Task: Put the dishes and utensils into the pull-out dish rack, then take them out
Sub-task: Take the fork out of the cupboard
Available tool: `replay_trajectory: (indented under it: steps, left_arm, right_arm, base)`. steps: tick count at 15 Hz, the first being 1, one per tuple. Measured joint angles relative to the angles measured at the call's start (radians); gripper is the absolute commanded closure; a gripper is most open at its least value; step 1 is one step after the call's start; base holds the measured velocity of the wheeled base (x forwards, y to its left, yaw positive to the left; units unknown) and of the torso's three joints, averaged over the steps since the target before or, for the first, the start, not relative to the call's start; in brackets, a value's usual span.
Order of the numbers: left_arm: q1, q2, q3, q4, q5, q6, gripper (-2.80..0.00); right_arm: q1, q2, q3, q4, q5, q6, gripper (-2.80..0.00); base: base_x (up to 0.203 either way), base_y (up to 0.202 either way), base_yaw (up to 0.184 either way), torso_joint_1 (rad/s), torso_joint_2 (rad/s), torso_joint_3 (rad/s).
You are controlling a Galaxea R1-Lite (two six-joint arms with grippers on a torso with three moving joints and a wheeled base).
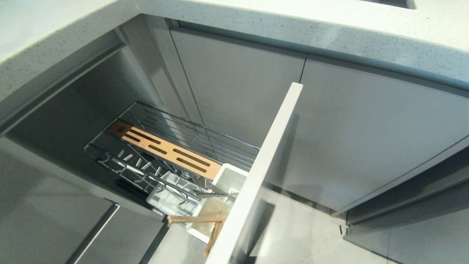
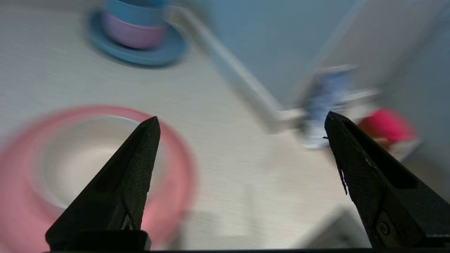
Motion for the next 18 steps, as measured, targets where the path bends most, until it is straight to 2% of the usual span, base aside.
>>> replay_trajectory:
  steps: [1,2,5,7,10,12,16,18]
  left_arm:
    - [-0.086,-0.032,0.054,-0.046,0.001,-0.073,0.00]
    - [-0.188,-0.064,0.100,-0.085,0.002,-0.118,0.00]
    - [-0.503,-0.140,0.235,-0.159,0.000,-0.119,0.00]
    - [-0.638,-0.155,0.316,-0.186,-0.002,-0.111,0.00]
    - [-0.773,-0.121,0.393,-0.170,0.000,-0.108,0.00]
    - [-0.853,-0.067,0.434,-0.109,0.001,-0.108,0.00]
    - [-0.952,0.067,0.432,0.125,0.023,-0.116,0.00]
    - [-0.971,0.140,0.400,0.263,0.050,-0.177,0.00]
  right_arm:
    - [0.000,0.000,0.000,0.000,0.000,0.000,0.00]
    - [0.000,0.000,0.000,0.000,0.000,0.000,0.00]
    - [0.000,0.000,0.000,0.000,0.000,0.000,0.00]
    - [0.000,0.000,0.000,0.000,0.000,0.000,0.00]
    - [0.000,0.000,0.000,0.000,0.000,0.000,0.00]
    - [0.000,0.000,0.000,0.000,0.000,0.000,0.00]
    - [0.000,0.000,0.000,0.000,0.000,0.000,0.00]
    - [0.000,0.000,0.000,0.000,0.000,0.000,0.00]
  base:
    - [0.000,0.000,0.000,0.000,0.00,0.000]
    - [0.000,0.000,0.000,0.000,0.00,0.000]
    - [0.000,0.000,0.000,0.000,0.00,0.000]
    - [0.000,0.000,0.000,0.000,0.00,0.000]
    - [0.000,0.000,0.000,0.000,0.00,0.000]
    - [0.000,0.000,0.000,0.000,0.00,0.000]
    - [0.000,0.000,0.000,0.000,0.00,0.000]
    - [0.000,0.000,0.000,0.000,0.00,0.000]
